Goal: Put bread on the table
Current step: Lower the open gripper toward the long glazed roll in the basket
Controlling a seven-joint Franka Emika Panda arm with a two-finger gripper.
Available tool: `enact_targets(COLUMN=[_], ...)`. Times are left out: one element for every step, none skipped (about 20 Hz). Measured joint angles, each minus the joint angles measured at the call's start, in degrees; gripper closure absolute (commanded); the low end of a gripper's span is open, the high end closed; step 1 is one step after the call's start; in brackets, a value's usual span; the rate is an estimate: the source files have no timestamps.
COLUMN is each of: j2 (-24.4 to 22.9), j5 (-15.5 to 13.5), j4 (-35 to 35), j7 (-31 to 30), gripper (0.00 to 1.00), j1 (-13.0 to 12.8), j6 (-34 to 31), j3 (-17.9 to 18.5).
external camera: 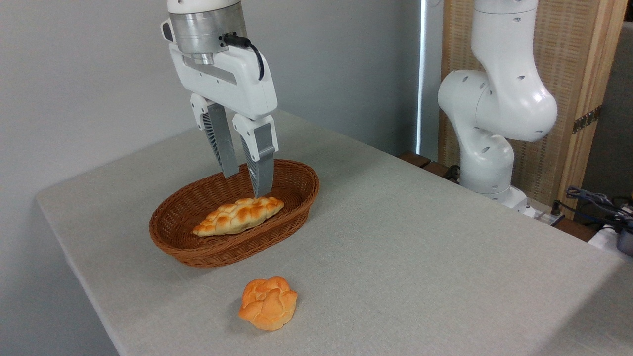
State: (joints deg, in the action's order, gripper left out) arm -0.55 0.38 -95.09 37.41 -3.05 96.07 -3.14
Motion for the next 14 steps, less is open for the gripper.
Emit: enact_targets(j2=[0.00, 0.00, 0.00, 0.00, 0.02, 0.04, 0.09, 0.17, 0.22, 0.32, 0.39, 0.50, 0.55, 0.64], j5=[0.00, 0.00, 0.00, 0.00, 0.00, -0.02, -0.05, -0.07, -0.08, -0.13, -0.17, -0.32, -0.52, -1.36], j4=[0.00, 0.00, 0.00, 0.00, 0.00, 0.00, 0.00, 0.00, 0.00, -0.02, -0.04, -0.15, -0.26, -0.70], j7=[0.00, 0.00, 0.00, 0.00, 0.00, 0.00, -0.05, -0.22, -0.35, -0.58, -0.76, -1.56, -2.17, -3.63], gripper=[0.00, 0.00, 0.00, 0.00, 0.00, 0.00, 0.00, 0.00, 0.00, 0.00, 0.00, 0.00, 0.00, 0.00], j1=[0.00, 0.00, 0.00, 0.00, -0.01, -0.02, -0.06, -0.10, -0.14, -0.29, -0.43, -0.77, -1.02, -1.56], j6=[0.00, 0.00, 0.01, 0.04, 0.13, 0.21, 0.40, 0.55, 0.62, 0.66, 0.68, 0.72, 0.77, 1.06], j3=[0.00, 0.00, 0.00, 0.00, 0.00, -0.01, -0.04, -0.10, -0.13, -0.16, -0.19, -0.23, -0.25, -0.33])
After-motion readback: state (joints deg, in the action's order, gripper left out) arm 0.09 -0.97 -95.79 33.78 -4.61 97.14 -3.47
